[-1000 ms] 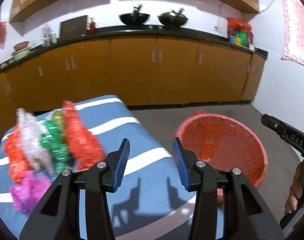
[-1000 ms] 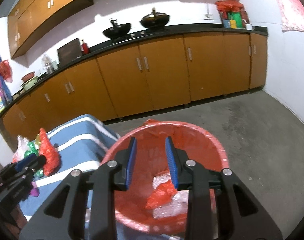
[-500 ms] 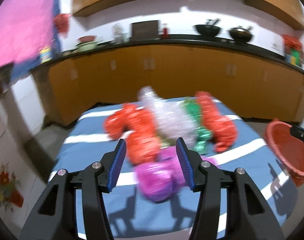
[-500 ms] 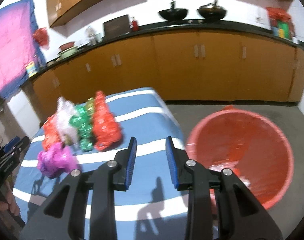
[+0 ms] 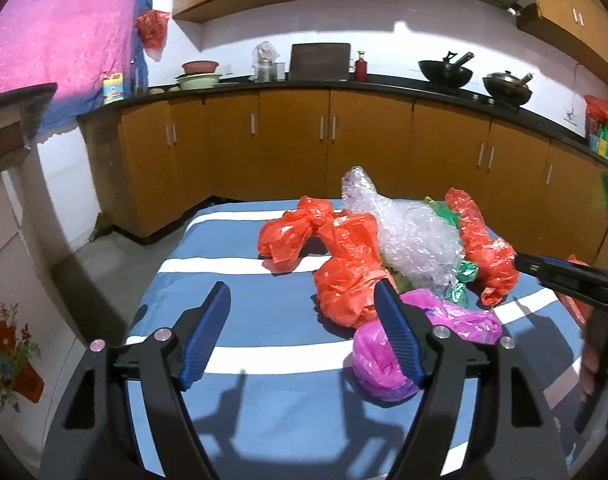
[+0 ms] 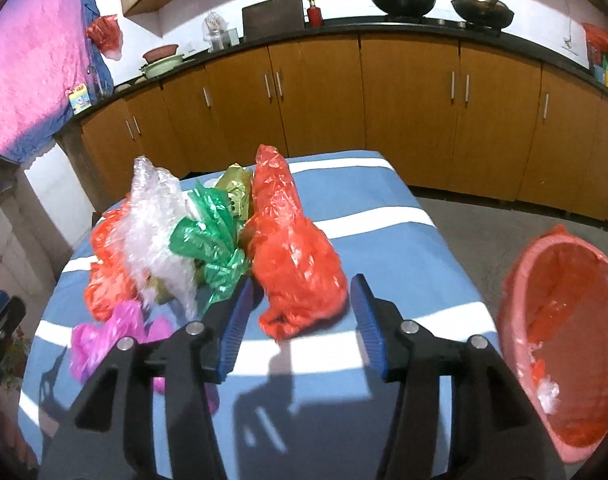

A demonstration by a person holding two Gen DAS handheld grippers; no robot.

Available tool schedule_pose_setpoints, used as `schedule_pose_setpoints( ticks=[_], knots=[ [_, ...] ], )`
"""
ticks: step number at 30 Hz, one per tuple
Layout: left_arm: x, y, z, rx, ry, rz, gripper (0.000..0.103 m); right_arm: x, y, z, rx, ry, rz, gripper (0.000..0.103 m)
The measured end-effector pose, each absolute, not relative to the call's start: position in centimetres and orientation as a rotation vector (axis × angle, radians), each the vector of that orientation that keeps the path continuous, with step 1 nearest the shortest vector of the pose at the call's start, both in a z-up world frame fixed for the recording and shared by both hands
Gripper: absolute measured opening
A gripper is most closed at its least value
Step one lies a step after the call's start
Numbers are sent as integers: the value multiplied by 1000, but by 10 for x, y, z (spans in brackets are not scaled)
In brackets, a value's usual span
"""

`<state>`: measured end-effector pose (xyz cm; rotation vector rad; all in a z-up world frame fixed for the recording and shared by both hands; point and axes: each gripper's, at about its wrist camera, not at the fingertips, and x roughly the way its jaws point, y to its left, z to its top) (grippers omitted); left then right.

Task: Collect trash
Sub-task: 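Grasp the tall red bag with the right tool while the left tool grasps the pink bag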

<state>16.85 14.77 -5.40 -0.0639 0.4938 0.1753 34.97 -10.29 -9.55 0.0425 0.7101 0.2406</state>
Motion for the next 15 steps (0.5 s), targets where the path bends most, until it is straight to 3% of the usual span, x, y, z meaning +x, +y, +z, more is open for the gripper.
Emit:
schedule_pose_setpoints(
  ticks=[7, 11, 15],
  knots=[
    [178, 140, -62, -45, 510, 102, 80, 381, -90, -114, -1, 751, 204, 57],
    [179, 133, -68, -38, 520, 67, 82, 388, -90, -124, -4, 787, 203, 28],
    [179, 124, -70, -28, 531, 29, 82, 382, -94, -124, -4, 770, 194, 18]
  ],
)
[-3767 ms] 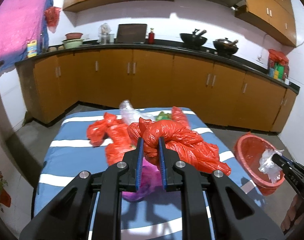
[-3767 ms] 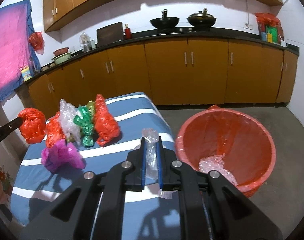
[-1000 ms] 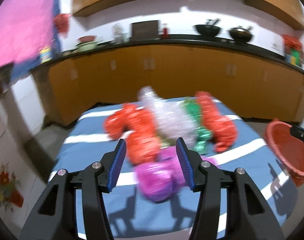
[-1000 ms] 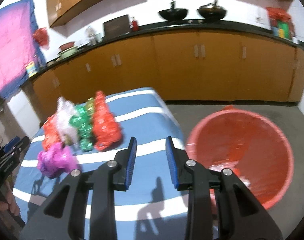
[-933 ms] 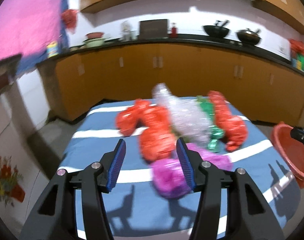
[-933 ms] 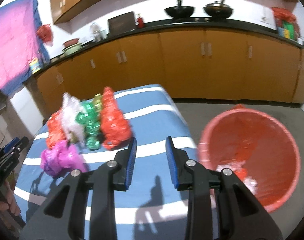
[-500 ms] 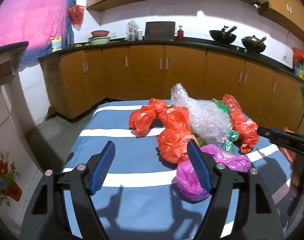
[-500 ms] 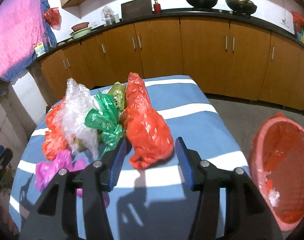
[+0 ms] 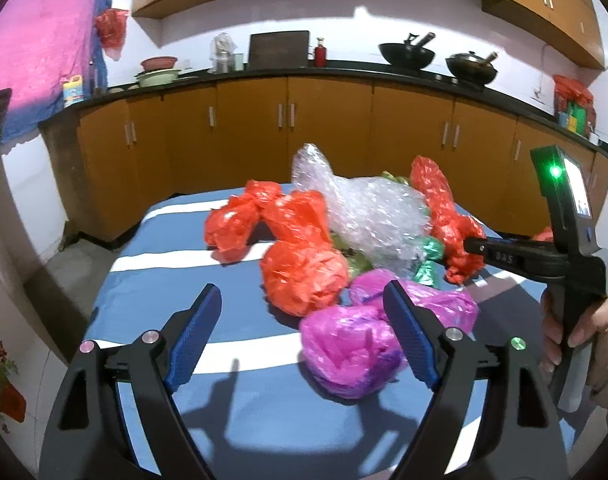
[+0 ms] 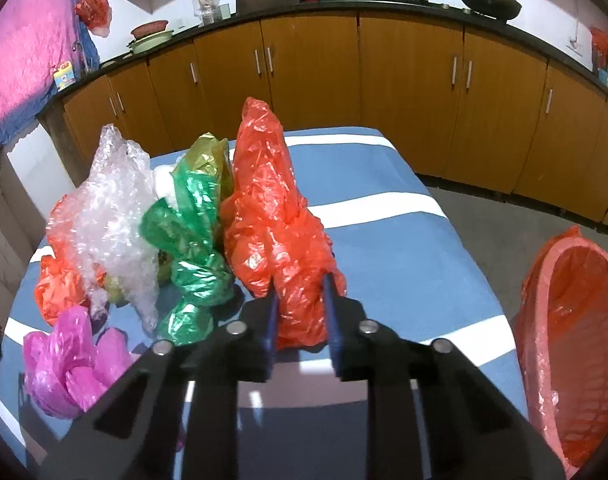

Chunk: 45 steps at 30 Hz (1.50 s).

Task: Collect trash
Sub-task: 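Grasp the tall red bag with the right tool while the left tool grasps the pink bag, then carry the red bag and pink bag over the wastebasket and open both tools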

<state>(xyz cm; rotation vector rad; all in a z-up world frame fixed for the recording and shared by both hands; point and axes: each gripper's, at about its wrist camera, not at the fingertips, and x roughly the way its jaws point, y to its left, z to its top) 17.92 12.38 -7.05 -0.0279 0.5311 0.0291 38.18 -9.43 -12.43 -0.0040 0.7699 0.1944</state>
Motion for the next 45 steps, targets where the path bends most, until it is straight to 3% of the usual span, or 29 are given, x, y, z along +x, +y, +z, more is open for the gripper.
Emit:
schedule_pose_setpoints(
  ticks=[16, 18, 23, 25, 27, 28, 45],
  knots=[
    [196, 86, -86, 46, 613, -40, 79, 333, -138, -98, 99, 720, 149, 13],
    [201, 83, -89, 52, 634, -33, 70, 329, -140, -96, 98, 718, 149, 13],
    [209, 86, -92, 19, 662, -14, 60, 323, -145, -93, 109, 727, 147, 13],
    [211, 88, -92, 1, 668, -10, 49, 321, -147, -93, 111, 729, 145, 13],
    [213, 89, -92, -24, 679, -24, 25, 319, -148, -92, 113, 731, 146, 13],
    [214, 88, -91, -26, 680, -30, 21, 317, -147, -91, 112, 731, 147, 13],
    [188, 90, -50, -93, 604, -39, 17, 282, -165, -61, 135, 669, 167, 13]
  ],
)
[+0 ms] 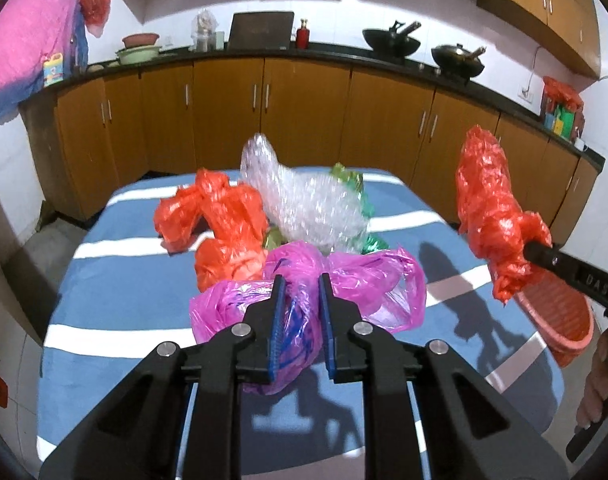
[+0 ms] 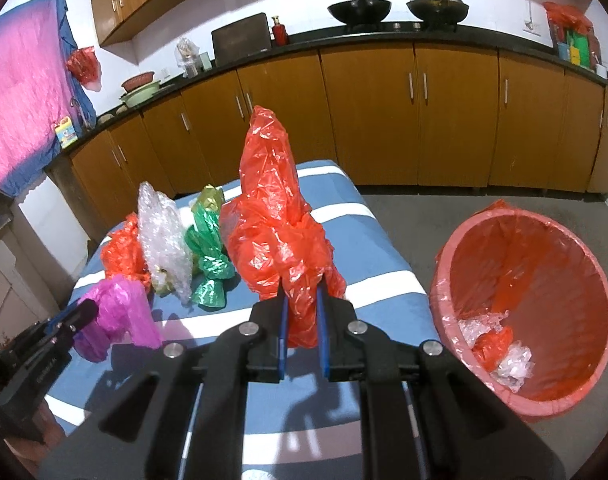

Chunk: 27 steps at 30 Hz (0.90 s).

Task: Collect trash
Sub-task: 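Carry the red bag and pink bag over the wastebasket and open both tools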

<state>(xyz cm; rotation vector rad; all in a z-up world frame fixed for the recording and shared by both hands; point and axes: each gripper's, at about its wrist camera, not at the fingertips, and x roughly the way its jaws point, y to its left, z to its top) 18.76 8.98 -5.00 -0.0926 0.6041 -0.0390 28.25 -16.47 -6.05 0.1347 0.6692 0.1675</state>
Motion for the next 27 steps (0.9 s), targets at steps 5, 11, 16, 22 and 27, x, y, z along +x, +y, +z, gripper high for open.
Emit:
schedule_pose_setpoints(
  ticks=[5, 11, 16, 22, 27],
  knots=[
    [182, 87, -30, -92, 561, -29, 17, 271, -170, -48, 140, 640, 177, 13],
    [180, 81, -15, -87, 523, -28, 17, 260, -182, -36, 145, 609, 170, 13],
    [179, 71, -7, -74, 502, -37, 17, 251, -195, -28, 154, 590, 159, 13],
    [178, 59, 1, -77, 485, -60, 17, 241, -209, -22, 164, 572, 135, 13],
    [179, 41, 6, -73, 476, -93, 17, 234, -225, -19, 176, 557, 110, 13]
  ],
)
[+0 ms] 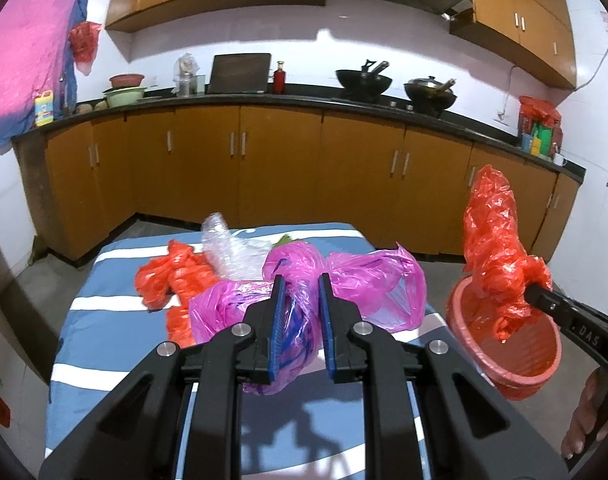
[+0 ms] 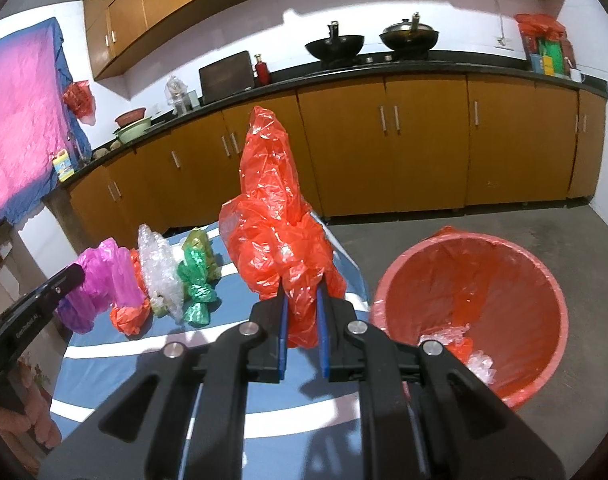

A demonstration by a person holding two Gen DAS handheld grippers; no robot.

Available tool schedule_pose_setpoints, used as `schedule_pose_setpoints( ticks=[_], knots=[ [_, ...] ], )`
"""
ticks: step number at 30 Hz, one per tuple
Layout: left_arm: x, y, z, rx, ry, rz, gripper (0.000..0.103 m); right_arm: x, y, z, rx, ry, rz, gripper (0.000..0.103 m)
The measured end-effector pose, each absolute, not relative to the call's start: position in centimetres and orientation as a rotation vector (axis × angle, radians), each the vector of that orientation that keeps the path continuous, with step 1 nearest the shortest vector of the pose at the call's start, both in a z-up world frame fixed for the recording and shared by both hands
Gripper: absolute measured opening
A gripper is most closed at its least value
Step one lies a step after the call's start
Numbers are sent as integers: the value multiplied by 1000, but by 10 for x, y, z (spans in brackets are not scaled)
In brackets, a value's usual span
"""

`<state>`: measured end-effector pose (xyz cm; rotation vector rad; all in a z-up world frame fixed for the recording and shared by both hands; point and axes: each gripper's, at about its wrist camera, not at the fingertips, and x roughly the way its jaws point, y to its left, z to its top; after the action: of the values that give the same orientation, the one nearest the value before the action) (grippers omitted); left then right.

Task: Collect trash
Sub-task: 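Carry the red bag and pink bag over the wastebasket and open both tools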

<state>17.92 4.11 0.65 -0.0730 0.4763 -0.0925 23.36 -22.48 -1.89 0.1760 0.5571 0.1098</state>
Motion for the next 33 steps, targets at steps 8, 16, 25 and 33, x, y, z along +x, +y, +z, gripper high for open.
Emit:
schedule_pose_setpoints(
  ticks=[8, 16, 25, 33],
  knots=[
    [187, -4, 10, -67, 477, -174, 17, 224, -262, -18, 198, 543, 44, 13],
    [199, -57, 6, -57, 501, -270, 16, 219, -309, -26, 228, 544, -52, 13],
    [215, -137, -5, -9, 531, -393, 16, 216, -376, -44, 272, 565, -188, 13],
    [236, -190, -26, 14, 591, -467, 16, 221, -411, -57, 304, 576, -240, 13]
  ],
)
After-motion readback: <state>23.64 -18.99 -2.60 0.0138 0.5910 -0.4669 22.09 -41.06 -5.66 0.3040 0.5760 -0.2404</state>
